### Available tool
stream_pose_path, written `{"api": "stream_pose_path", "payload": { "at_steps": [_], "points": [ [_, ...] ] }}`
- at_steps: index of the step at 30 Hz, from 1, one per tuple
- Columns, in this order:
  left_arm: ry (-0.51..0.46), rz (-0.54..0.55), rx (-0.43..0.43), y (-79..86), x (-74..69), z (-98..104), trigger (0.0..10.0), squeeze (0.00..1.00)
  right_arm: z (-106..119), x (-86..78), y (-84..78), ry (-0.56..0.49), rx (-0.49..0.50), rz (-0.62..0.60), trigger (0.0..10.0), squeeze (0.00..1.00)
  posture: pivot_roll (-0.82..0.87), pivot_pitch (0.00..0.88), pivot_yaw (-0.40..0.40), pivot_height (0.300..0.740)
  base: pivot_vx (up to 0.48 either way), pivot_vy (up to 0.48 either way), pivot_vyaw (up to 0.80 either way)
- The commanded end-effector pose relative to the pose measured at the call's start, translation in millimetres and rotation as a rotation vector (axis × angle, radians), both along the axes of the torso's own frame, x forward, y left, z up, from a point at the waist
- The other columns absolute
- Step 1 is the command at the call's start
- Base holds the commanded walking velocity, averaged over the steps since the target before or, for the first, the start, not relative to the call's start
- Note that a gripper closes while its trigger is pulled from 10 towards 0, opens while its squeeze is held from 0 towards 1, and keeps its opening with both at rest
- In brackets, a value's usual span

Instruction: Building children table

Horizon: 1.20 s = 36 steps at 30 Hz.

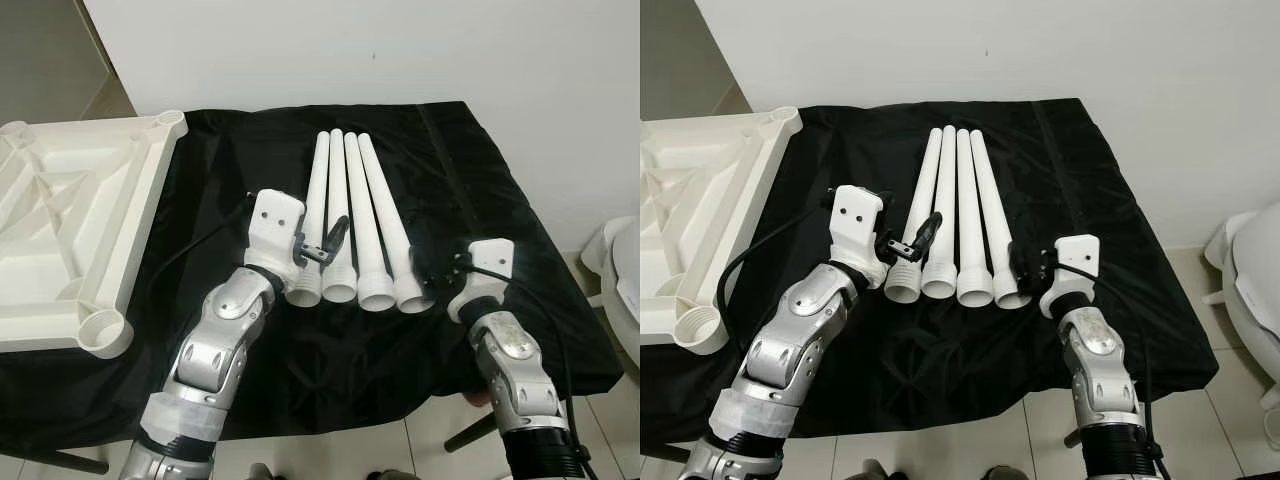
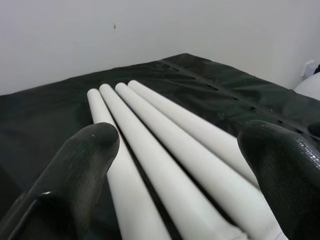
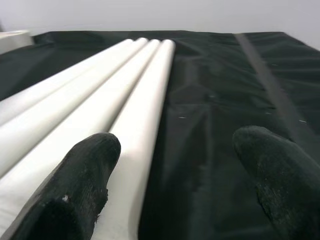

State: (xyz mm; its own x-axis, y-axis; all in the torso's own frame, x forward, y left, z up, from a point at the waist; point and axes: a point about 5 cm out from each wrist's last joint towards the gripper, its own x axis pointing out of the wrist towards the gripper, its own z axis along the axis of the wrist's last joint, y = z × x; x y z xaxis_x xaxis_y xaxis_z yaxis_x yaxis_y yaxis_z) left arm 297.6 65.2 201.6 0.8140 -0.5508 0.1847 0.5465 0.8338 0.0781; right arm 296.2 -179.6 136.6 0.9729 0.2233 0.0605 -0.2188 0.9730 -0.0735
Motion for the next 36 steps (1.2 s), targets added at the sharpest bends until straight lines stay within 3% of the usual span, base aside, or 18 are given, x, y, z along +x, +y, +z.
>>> {"api": "stream_pose_path", "payload": {
  "at_steps": [1,9,11,18,25,30,36],
  "points": [
    [-0.005,0.038,0.007,-0.1,0.2,3.1,10.0,0.00,-20.5,-6.7,4.3,0.101,-0.020,0.042,10.0,0.00,-0.15,0.102,0.123,0.740,0.000,0.000,0.00],
    [-0.006,0.028,0.014,-1.3,-1.0,4.4,10.0,0.00,-12.4,-17.6,16.0,0.044,0.017,0.097,10.0,0.00,-0.14,0.108,0.120,0.740,0.000,0.000,0.00],
    [-0.003,0.030,0.009,-1.8,-1.2,4.6,10.0,0.00,-7.9,-25.8,20.4,-0.010,0.073,0.069,10.0,0.00,-0.14,0.108,0.116,0.740,0.000,0.000,0.00],
    [0.004,0.022,0.002,-3.8,-2.4,4.3,10.0,0.00,-6.1,-33.3,23.3,-0.044,0.156,0.001,10.0,0.00,-0.15,0.106,0.112,0.740,0.000,0.000,0.00],
    [-0.003,-0.013,0.033,-3.4,-6.0,0.7,10.0,0.00,22.3,-40.6,25.7,-0.225,0.293,0.006,10.0,0.00,-0.14,0.107,0.113,0.740,0.000,0.000,0.00],
    [-0.003,-0.004,0.031,-1.4,-4.3,1.1,10.0,0.00,30.8,-41.3,25.7,-0.242,0.361,0.013,10.0,0.00,-0.14,0.102,0.111,0.740,0.000,0.000,0.00],
    [-0.004,0.001,0.027,-1.0,-4.8,1.3,10.0,0.00,30.4,-44.3,30.6,-0.223,0.336,0.023,10.0,0.00,-0.15,0.094,0.101,0.740,0.000,0.000,0.00]
  ]
}}
